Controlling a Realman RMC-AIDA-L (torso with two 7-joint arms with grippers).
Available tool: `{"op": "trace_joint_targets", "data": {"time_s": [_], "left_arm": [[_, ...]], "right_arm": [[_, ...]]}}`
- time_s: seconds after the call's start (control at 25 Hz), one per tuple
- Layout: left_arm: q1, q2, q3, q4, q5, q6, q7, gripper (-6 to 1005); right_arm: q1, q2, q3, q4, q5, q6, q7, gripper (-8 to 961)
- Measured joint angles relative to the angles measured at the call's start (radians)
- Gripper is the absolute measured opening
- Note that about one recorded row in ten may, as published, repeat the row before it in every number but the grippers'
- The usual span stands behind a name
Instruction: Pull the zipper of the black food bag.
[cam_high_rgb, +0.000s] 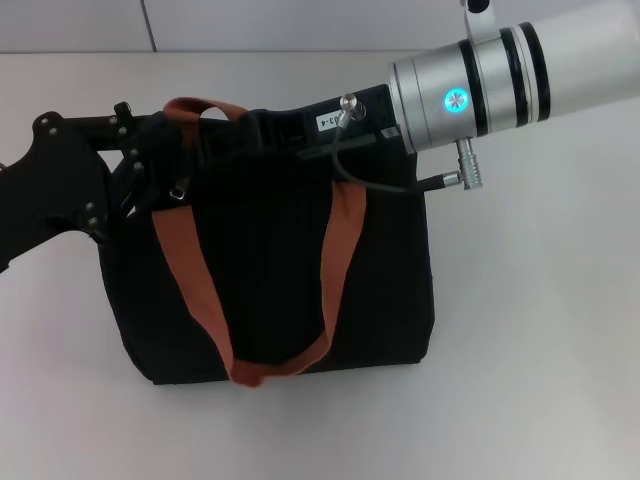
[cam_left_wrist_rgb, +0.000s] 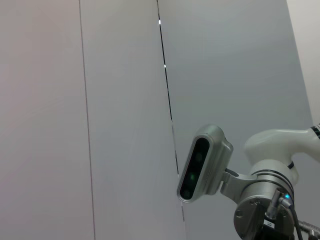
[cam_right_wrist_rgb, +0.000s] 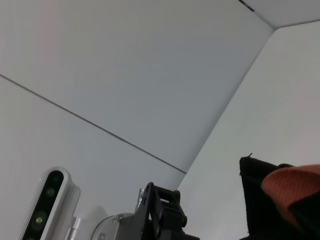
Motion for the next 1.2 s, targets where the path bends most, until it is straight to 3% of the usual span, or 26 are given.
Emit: {"op": "trace_joint_targets", "data": {"time_s": [0.16, 0.24, 1.2], "left_arm": [[-0.004, -0.002, -0.001, 0.001, 0.000, 0.003, 0.000, 27], [-0.006, -0.003, -0.004, 0.000, 0.000, 0.003, -0.001, 27], [0.001, -0.016, -0.012, -0.002, -0.027, -0.020, 0.007, 28]], "right_arm": [[0.001, 0.000, -0.010, -0.001, 0.009, 0.008, 0.000, 463], [0.002, 0.000, -0.015, -0.001, 0.015, 0.011, 0.000, 357], [-0.002, 0.000, -0.048, -0.009, 0.055, 0.012, -0.008, 353]]}}
